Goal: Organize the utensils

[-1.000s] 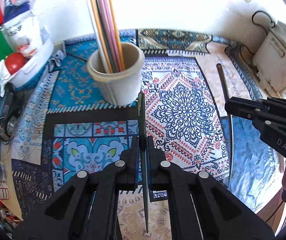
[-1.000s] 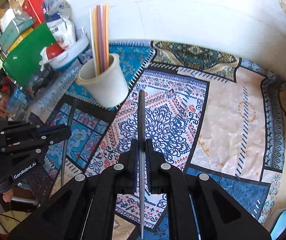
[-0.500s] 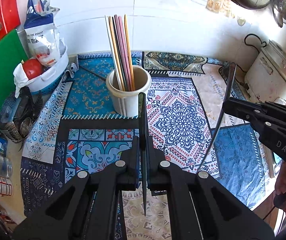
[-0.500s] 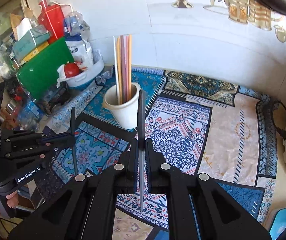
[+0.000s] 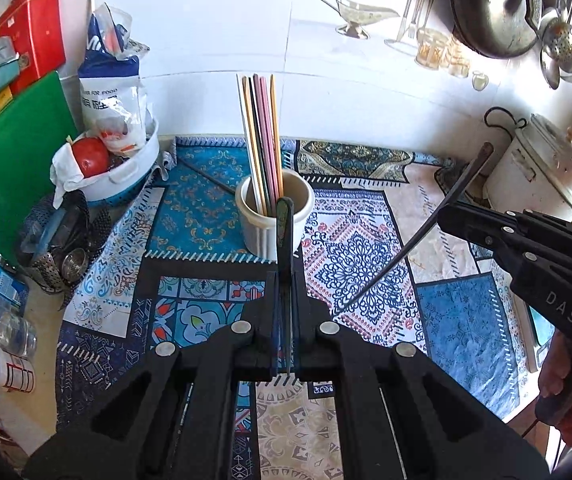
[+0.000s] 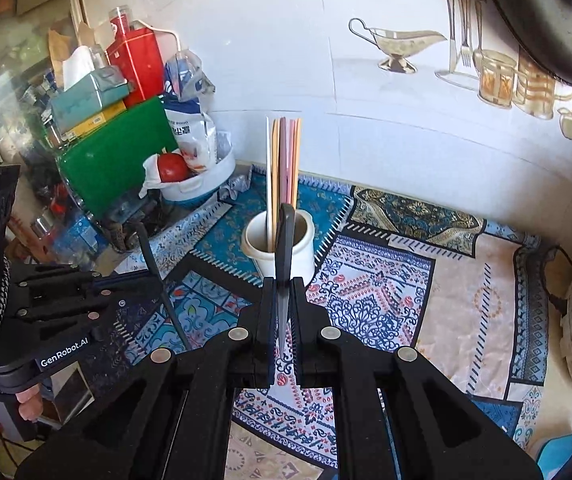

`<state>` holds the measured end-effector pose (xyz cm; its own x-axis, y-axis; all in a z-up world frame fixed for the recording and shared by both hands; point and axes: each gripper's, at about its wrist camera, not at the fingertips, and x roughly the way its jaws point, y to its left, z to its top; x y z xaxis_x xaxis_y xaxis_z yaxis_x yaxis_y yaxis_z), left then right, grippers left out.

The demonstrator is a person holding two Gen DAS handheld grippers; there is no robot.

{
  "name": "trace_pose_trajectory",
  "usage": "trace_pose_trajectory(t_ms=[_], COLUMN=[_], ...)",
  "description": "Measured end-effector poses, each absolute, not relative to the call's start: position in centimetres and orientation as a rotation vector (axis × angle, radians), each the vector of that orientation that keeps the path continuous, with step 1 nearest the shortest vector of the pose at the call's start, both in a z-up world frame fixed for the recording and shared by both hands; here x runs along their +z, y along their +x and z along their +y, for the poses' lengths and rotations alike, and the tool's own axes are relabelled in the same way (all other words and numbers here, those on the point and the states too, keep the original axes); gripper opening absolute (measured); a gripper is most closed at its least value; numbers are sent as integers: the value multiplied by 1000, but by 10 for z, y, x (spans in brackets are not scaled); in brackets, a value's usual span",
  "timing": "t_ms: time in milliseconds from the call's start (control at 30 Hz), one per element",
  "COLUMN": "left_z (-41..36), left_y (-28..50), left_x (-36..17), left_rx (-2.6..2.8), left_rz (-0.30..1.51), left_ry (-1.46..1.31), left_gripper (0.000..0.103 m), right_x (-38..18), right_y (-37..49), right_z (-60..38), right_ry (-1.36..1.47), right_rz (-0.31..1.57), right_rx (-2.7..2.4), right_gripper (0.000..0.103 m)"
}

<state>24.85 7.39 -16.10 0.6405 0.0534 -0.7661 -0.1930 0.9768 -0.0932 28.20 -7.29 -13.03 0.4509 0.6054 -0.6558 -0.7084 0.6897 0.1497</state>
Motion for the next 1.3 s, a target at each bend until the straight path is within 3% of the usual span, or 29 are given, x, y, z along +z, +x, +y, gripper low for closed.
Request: trace_pose_trajectory(t_ms=[67, 467, 533, 667, 1067, 1300], left_z=[77, 100, 107, 136, 231, 241], left_y=[248, 260, 267, 286, 364, 385], left_x=[-156, -142, -153, -187, -302, -326], left_rx=[141, 144, 160, 229, 374, 445], left_rz=[853, 833, 864, 955, 1191, 1217], left_ry=[-179, -220, -230, -287, -572, -561], left_gripper=[0, 0, 4, 33, 34, 29], right_x=[-127, -111, -109, -103, -90, -84], right_y=[283, 293, 296, 301, 337, 358], right_z=[-71, -58, -56, -56, -56, -52], right_ry=[-153, -160, -161, -161, -159, -161], right_rz=[736, 699, 695, 687, 668, 657], right_rx=[821, 857, 864, 874, 884, 898], right_gripper=[5, 5, 5, 5, 5, 5])
